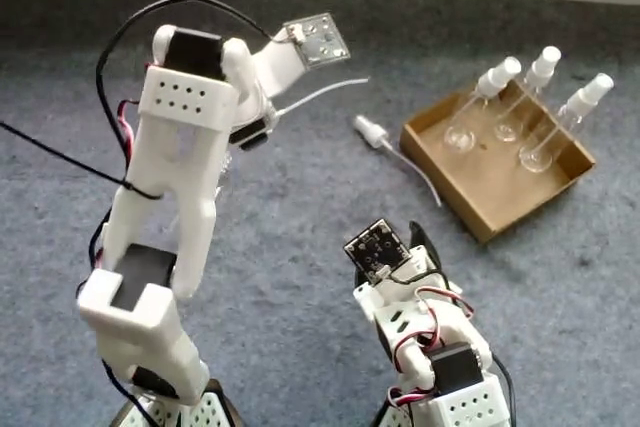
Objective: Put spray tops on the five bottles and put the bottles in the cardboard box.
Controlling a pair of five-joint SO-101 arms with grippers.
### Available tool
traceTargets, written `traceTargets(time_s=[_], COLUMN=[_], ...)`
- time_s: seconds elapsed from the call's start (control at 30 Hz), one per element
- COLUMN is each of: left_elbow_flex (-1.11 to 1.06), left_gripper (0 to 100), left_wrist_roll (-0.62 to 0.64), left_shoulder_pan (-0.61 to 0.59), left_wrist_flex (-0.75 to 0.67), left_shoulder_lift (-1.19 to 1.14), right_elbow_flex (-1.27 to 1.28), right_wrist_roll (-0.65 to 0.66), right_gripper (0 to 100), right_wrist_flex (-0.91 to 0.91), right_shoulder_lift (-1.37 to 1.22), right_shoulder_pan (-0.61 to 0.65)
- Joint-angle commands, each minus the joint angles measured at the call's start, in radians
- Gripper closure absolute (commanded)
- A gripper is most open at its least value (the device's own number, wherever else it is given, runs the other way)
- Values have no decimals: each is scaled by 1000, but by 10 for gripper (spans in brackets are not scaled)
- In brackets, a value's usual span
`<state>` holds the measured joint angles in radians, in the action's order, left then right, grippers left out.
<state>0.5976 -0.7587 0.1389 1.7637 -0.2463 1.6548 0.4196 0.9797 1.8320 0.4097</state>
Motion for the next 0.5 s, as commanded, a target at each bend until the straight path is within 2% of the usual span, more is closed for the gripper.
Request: traceTargets(time_s=[0.0, 0.47], left_elbow_flex=[-179, -858], left_gripper=[979, 979], left_wrist_roll=[8, 6], left_shoulder_pan=[-22, -24], left_wrist_flex=[5, 2], left_shoulder_lift=[274, 769], right_elbow_flex=[-4, -4], right_wrist_roll=[-8, -11], right_gripper=[711, 711], right_wrist_flex=[-27, -27], right_shoulder_lift=[7, 7], right_shoulder_pan=[5, 4])
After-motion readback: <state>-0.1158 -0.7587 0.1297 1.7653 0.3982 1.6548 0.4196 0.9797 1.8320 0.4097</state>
